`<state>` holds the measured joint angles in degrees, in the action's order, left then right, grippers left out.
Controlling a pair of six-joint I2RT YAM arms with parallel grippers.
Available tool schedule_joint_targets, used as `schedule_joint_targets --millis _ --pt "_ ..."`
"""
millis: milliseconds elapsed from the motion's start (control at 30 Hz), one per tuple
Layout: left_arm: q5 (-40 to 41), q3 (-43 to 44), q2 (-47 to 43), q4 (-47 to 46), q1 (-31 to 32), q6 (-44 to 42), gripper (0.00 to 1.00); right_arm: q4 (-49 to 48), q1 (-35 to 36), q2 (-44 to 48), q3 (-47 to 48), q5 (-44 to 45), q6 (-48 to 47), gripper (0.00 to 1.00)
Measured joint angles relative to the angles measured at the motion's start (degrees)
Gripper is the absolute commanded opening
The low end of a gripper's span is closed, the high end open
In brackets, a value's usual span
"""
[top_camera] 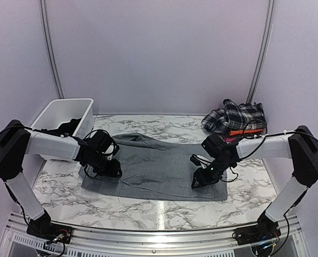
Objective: Fold and stack the mixed laundry pile
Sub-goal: Adjust the 1/3-folded tank top at the center of the board, then move the 1/3-folded shirt to the center of the board.
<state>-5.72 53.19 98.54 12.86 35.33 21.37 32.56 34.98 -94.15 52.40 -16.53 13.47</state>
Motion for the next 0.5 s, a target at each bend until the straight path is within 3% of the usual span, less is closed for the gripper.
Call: schedule_joint_targets --millis 133,300,400,500 --pt "0.00 -5.81 -5.88 1.77 3.43 0.52 0.52 0.17 3.50 5.55 -6.10 -4.63 2.93 0.51" --pt "-2.10 -12.46 -15.13 6.84 8.44 3.74 0.71 3.10 10.69 12.39 -11.91 -10.01 7.76 0.58" --pt "-3.08 -11.69 -20.04 10.80 11.45 6.27 0.92 7.72 8.72 17.62 -11.98 -9.53 8.72 0.58" --pt "-0.94 -5.99 -22.53 14.64 10.97 6.97 0.99 10.01 3.08 19.12 -7.74 -7.10 7.63 0.58"
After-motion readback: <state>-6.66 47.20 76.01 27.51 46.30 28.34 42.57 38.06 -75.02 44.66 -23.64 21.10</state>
